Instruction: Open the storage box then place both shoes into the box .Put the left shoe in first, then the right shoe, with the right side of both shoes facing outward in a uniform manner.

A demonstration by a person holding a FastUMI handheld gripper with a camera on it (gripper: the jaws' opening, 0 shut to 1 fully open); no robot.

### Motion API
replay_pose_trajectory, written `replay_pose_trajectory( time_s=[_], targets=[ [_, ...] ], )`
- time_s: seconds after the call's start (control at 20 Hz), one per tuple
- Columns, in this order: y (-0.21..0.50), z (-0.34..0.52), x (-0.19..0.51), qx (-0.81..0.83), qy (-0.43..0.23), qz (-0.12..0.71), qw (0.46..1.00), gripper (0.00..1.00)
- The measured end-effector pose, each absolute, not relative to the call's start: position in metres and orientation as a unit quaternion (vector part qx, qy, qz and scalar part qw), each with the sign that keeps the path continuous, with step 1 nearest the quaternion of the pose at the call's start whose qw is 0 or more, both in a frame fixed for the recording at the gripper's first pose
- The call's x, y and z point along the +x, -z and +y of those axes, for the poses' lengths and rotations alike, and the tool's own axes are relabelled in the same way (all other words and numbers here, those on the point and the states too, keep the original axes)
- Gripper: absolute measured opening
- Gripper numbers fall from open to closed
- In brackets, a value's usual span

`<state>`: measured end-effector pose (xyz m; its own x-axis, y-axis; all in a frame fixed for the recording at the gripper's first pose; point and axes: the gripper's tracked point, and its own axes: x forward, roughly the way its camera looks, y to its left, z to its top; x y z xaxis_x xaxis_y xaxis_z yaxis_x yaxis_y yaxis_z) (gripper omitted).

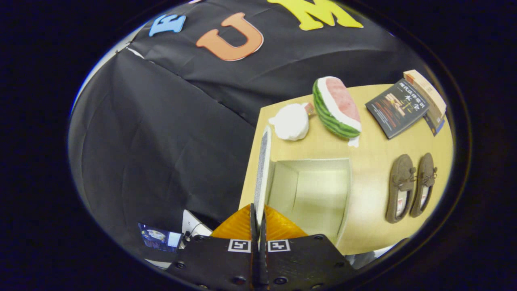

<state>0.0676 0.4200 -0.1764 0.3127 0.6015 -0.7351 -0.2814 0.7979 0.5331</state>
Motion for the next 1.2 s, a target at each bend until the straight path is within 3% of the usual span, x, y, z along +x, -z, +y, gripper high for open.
replay_pose_trajectory(
  time_s=[0.45, 0.65, 0.75, 0.85, 1.2],
  targets=[
    [0.176, 0.518, 0.052, 0.167, -0.327, 0.523, 0.769, 0.05],
    [0.175, 0.532, 0.051, 0.174, -0.349, 0.519, 0.761, 0.36],
    [0.173, 0.529, 0.054, 0.173, -0.351, 0.509, 0.767, 0.74],
    [0.168, 0.516, 0.06, 0.179, -0.34, 0.498, 0.777, 0.92],
    [0.205, 0.408, 0.106, 0.145, -0.275, 0.502, 0.807, 0.96]
  ],
)
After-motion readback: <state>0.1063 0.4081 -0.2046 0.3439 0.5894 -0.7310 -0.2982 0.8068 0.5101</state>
